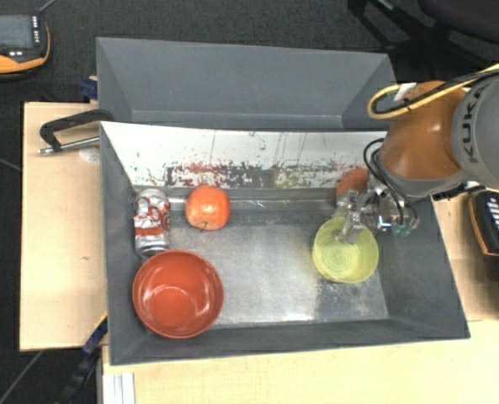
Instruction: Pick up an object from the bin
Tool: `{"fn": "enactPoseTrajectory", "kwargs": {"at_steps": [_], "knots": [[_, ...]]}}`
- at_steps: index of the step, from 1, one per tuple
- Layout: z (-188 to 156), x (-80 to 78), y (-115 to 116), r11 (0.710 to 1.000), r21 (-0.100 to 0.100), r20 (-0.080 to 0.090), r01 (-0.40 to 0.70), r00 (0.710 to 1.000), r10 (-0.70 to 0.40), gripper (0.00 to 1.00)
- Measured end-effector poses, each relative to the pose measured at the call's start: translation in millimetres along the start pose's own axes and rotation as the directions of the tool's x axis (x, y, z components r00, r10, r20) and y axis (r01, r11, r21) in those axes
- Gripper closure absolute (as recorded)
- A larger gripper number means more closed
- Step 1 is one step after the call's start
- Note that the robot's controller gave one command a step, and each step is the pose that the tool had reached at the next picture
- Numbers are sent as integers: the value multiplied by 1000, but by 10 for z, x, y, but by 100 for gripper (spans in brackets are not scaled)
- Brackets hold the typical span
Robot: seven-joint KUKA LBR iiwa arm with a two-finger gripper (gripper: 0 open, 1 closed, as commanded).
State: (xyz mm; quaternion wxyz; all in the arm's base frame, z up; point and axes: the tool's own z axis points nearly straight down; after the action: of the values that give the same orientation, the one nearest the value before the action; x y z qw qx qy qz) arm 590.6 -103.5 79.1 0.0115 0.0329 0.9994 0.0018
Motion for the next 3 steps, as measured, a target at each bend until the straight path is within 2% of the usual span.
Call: {"fn": "enactPoseTrajectory", "kwargs": {"at_steps": [1, 2, 3], "knots": [[5, 19, -5, 1000, 0, -4, -2, 1000, 2, 0], [6, 19, -5, 1000, 0, -4, -1, 1000, 1, 100], [24, 342, 656, 998, -4, -2, -55, 998, 55, 100]]}}
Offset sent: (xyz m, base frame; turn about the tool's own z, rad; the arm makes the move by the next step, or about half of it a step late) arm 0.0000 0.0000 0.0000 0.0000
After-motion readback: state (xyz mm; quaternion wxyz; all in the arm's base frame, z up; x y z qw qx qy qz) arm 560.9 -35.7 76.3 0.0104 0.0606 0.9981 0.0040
